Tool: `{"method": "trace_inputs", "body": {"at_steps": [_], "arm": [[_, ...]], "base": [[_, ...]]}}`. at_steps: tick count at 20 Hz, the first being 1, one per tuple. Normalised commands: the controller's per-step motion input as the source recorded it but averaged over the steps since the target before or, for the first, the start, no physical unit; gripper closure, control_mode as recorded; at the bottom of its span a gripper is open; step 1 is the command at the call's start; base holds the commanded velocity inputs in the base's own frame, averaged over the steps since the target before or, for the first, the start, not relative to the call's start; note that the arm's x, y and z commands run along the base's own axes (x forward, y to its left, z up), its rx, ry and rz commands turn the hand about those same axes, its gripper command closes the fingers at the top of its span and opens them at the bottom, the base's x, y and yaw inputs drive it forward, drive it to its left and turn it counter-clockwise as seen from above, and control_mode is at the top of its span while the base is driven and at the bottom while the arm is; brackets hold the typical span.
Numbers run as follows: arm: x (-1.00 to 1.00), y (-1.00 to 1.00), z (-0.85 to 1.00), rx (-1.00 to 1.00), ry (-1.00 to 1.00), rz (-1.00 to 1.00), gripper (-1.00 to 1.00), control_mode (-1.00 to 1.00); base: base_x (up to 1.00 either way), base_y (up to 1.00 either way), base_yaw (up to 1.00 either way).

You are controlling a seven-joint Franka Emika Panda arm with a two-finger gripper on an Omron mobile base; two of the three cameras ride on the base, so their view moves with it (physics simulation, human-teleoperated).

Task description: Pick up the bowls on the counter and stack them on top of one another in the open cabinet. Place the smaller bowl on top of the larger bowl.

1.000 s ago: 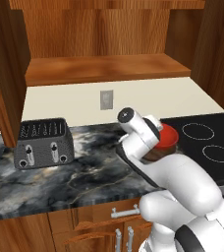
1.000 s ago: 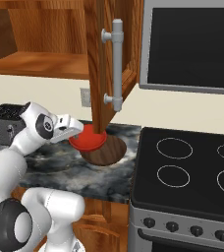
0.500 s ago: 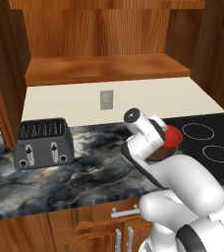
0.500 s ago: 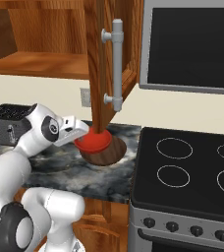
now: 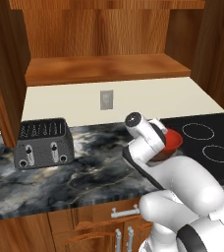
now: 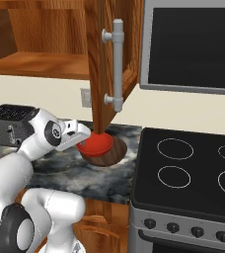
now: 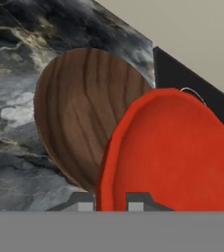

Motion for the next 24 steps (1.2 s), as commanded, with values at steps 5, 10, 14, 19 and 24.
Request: {"method": "trace_inputs", "body": {"at_steps": [5,10,14,19,24], "arm": [[0.08,0.0,-0.13,0.0,0.0,0.03,1.0,-1.0],[0.13,-0.05,-0.08,0.0,0.0,0.02,1.0,-1.0],[0.15,-0.06,-0.07,0.0,0.0,0.02,1.0,-1.0],[0.11,-0.03,-0.09,0.0,0.01,0.02,1.0,-1.0],[0.05,0.0,-0.14,0.0,0.03,0.01,1.0,-1.0]], "base": [[0.0,0.0,0.0],[0.0,0.0,0.0],[0.0,0.0,0.0],[0.0,0.0,0.0],[0.0,0.0,0.0]]}}
